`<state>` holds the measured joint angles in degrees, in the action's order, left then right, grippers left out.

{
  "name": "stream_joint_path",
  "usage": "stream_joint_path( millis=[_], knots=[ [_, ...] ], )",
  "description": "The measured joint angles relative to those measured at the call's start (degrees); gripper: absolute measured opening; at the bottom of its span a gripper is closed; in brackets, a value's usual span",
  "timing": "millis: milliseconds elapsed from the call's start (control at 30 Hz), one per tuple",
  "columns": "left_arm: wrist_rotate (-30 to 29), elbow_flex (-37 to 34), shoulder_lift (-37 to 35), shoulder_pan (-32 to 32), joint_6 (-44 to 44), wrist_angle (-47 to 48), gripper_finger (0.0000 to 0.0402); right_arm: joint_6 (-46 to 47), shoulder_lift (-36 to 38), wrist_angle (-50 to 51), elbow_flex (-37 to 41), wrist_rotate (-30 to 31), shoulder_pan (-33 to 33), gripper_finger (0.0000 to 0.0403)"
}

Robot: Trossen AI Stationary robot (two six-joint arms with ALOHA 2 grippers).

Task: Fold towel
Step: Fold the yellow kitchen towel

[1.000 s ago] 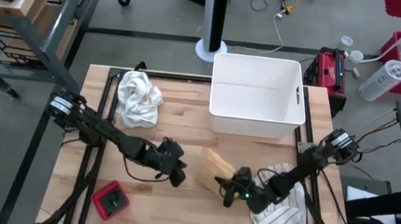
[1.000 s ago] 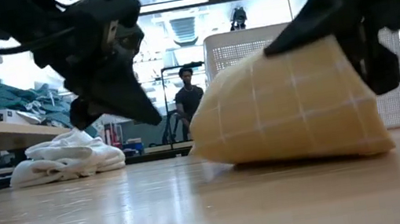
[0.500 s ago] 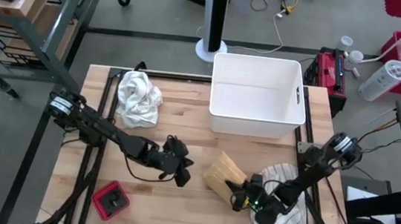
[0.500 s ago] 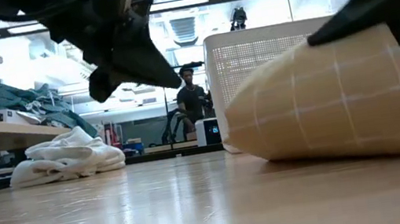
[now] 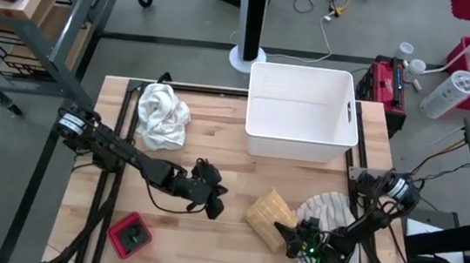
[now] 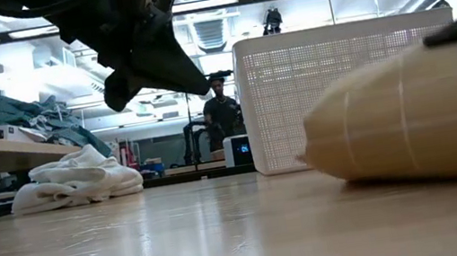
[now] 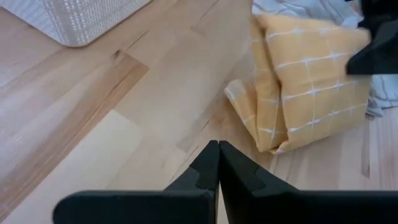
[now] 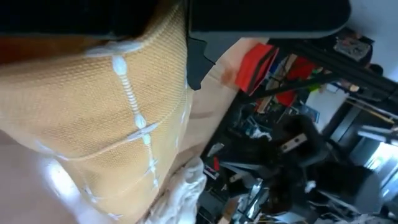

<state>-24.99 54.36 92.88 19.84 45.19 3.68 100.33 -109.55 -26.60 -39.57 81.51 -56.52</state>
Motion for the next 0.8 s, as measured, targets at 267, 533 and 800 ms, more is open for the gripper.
stream_joint_path(
  millis=[267, 533, 800],
  knots=[
    [1.30, 0.35, 0.02, 0.62, -0.20, -0.56, 0.0000, -3.30, -0.74, 0.86, -0.49, -3.91, 0.08, 0.0000],
    [1.95, 0.33, 0.02, 0.59, -0.67, -0.45, 0.0000, -9.19, 1.56, 8.22, -0.45, -13.47, 1.06, 0.0010],
    [4.90, 0.27, 0.02, 0.60, -2.93, -4.41, 0.0000, -12.79, 4.32, 10.04, -0.42, -22.72, 4.06, 0.0084]
  ],
)
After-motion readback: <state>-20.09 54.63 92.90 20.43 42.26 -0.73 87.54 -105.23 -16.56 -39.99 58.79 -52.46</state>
